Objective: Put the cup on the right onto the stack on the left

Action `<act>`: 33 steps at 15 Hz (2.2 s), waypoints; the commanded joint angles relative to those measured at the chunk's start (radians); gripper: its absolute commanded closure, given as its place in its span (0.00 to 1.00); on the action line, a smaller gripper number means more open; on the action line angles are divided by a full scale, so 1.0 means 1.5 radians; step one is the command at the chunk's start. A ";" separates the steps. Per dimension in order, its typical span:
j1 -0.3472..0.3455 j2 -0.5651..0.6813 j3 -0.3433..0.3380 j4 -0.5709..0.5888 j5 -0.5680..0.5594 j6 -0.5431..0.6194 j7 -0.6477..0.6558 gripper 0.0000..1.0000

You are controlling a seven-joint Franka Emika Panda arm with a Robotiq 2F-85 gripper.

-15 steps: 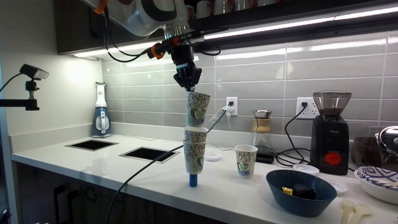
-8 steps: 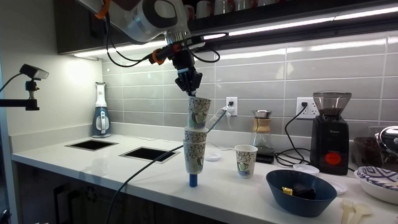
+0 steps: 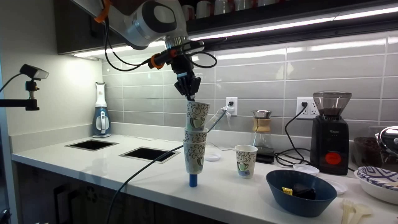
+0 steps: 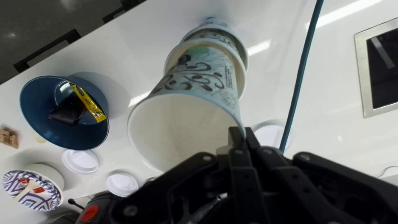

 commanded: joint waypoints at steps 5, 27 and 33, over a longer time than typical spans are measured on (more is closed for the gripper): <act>-0.002 -0.011 0.005 -0.038 -0.020 0.043 0.037 0.99; -0.005 -0.004 0.004 -0.078 -0.021 0.094 0.051 0.99; -0.006 0.000 0.005 -0.084 -0.024 0.101 0.052 0.99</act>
